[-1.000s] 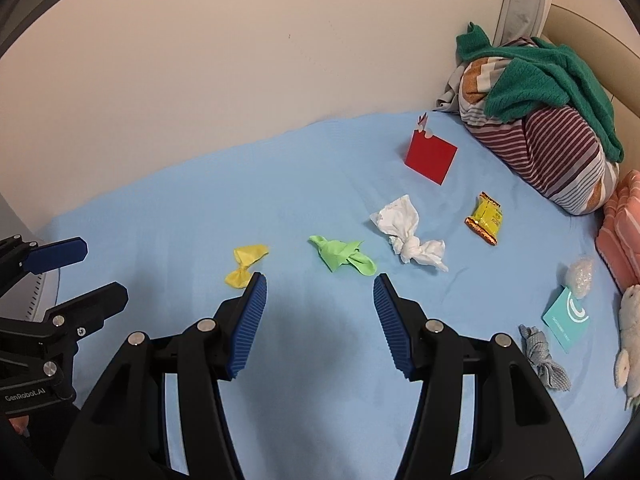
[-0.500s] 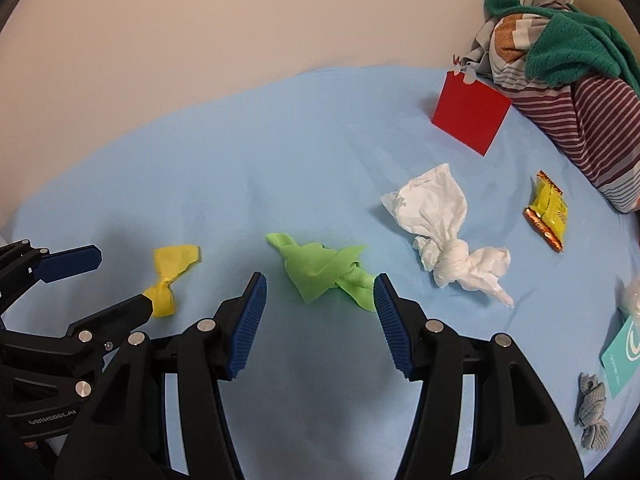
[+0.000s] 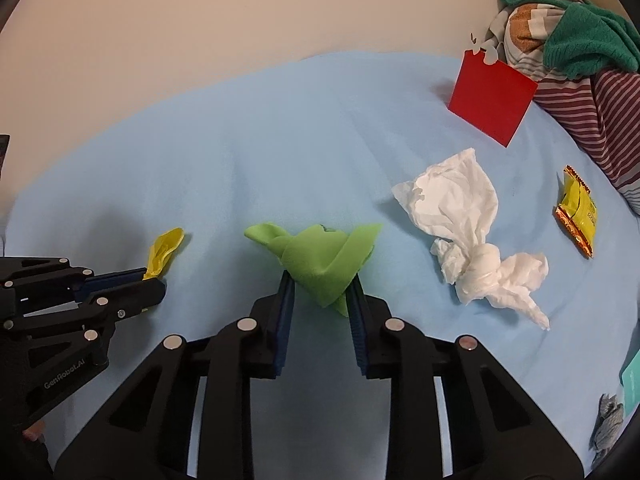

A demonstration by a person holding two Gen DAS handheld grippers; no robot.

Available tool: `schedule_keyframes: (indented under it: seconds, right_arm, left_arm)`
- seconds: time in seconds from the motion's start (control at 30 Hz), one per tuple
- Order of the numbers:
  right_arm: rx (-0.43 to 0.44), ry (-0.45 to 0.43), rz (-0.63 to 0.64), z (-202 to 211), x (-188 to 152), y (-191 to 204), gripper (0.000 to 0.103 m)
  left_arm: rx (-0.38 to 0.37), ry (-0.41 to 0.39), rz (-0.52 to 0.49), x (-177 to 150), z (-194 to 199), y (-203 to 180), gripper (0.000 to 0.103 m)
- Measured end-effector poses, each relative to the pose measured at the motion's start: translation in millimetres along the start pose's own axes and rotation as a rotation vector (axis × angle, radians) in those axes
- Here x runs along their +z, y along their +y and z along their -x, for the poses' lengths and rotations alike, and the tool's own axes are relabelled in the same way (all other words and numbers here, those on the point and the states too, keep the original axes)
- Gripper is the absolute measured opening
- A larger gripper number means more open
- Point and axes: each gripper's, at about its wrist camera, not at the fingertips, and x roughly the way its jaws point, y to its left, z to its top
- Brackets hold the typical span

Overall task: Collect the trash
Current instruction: 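Grasp the green cloth with the right tool while the left tool grasps the yellow bow, then carry the yellow bow and green cloth over the grey bin with both tools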

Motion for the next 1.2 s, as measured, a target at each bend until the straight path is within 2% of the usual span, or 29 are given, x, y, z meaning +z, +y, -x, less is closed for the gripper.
schedule_keyframes:
  seconds: [0.07,0.13,0.37,0.6,0.97,1.2]
  right_arm:
    - [0.004,-0.001,0.004,5.6,0.6,1.9,0.014]
    - [0.024,0.002,0.004,13.5,0.1,5.4,0.001]
    - [0.032,-0.015,0.014,54.4,-2.2,24.6,0.001]
    - [0.044,-0.057,0.035,112.7,-3.2,51.9,0.001]
    - [0.095,-0.139,0.137,217.4,-19.6,136.0,0.0]
    - [0.174,-0.189,0.239,263.8,-22.6,205.9,0.0]
  left_arm:
    - [-0.005,-0.01,-0.006,-0.4,4.9,-2.6,0.009]
    - [-0.007,-0.021,-0.01,0.0,11.9,-5.0,0.009]
    - [0.01,-0.069,-0.023,-4.9,56.8,-6.4,0.009]
    - [0.03,-0.093,-0.013,-30.5,120.4,4.7,0.009]
    - [0.104,-0.155,0.04,-90.9,235.6,44.2,0.009]
    - [0.207,-0.21,0.116,-136.5,310.1,85.5,0.009]
